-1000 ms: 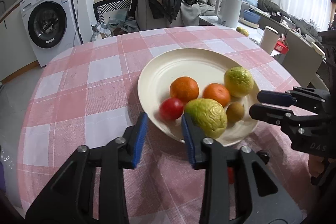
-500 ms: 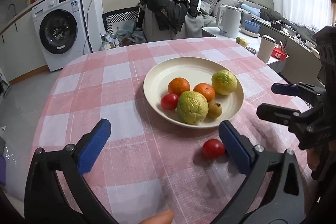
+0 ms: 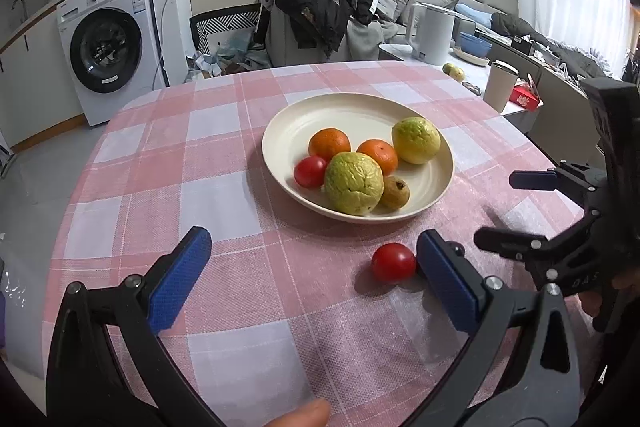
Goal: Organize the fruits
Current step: 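Withdraw both open tools from the plate toward the remaining fruits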
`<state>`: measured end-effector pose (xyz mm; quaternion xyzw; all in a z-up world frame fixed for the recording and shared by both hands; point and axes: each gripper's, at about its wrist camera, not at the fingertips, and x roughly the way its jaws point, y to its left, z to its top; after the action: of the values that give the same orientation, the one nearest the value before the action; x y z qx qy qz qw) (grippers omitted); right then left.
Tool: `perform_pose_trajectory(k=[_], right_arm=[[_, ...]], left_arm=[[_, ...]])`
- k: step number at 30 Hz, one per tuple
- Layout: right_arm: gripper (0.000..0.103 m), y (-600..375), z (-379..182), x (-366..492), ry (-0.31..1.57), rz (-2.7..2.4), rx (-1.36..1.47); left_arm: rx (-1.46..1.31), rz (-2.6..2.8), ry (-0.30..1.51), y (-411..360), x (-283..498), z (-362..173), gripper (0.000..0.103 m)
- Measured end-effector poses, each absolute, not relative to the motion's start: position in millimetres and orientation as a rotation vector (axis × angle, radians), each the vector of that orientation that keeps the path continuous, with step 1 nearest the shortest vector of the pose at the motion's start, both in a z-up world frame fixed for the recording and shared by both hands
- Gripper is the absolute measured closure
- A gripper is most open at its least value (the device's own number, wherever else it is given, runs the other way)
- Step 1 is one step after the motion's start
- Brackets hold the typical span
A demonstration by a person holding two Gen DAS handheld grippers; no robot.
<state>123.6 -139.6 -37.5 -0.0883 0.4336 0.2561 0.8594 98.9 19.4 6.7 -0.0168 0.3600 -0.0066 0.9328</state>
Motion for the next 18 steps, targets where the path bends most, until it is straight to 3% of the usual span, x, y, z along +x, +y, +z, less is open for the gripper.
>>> perform_pose_trajectory(k=[18], right_arm=[[0.000, -103.8, -60.0, 108.4, 0.979, 0.621, -0.217]], left_arm=[[-0.042, -0.003, 0.771, 20.9, 106.1, -4.1, 0.001]])
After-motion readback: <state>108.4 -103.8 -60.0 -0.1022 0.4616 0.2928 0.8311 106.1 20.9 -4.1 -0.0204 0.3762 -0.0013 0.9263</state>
